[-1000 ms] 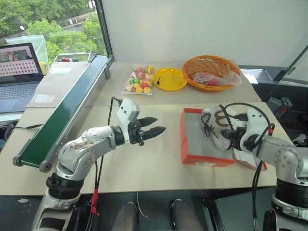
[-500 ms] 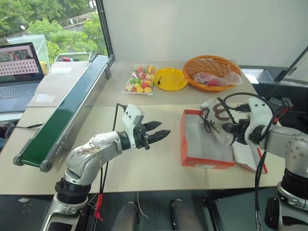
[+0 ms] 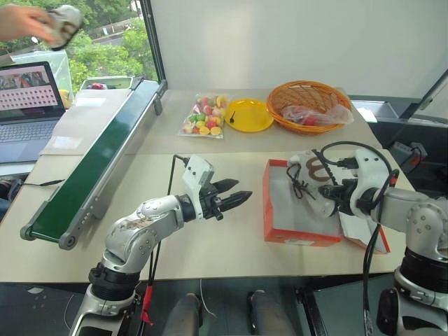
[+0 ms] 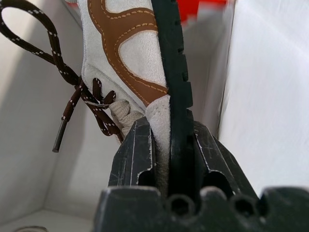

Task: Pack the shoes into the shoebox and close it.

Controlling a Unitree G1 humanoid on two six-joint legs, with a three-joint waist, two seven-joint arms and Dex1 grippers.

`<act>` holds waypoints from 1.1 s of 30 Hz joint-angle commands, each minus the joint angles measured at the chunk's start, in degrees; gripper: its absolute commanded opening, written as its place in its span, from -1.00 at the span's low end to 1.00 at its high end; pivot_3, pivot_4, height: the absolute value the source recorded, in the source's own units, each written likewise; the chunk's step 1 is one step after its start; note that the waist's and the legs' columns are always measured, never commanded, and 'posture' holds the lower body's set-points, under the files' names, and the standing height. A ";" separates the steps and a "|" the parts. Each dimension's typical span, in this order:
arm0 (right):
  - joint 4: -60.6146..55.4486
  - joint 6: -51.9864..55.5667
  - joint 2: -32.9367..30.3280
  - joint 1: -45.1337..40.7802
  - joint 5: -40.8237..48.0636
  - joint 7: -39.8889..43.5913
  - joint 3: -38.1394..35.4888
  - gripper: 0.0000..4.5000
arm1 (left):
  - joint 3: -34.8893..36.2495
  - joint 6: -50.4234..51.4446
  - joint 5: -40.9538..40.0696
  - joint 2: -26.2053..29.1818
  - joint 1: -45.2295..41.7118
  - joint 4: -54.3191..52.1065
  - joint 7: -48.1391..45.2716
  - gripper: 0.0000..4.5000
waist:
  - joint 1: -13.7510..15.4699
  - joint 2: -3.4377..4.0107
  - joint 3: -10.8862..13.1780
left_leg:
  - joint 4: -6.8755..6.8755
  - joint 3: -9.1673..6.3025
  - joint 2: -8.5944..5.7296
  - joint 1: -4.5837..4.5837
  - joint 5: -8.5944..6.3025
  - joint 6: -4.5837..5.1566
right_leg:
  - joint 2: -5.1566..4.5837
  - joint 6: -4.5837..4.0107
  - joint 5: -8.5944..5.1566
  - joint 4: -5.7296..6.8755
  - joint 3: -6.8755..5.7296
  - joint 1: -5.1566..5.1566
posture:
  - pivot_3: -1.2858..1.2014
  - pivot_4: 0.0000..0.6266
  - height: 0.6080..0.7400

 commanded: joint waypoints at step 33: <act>-8.16 -2.61 -8.90 -9.26 0.41 10.17 5.42 0.99 | 4.30 0.48 2.49 4.08 -5.07 1.83 -2.27 0.19 | -0.64 0.03 0.00 | 0.02 0.00 0.02 0.04 0.00 0.00 | 0.02 0.07 -0.04 0.01 0.00 0.02 | 0.03 -0.52 1.00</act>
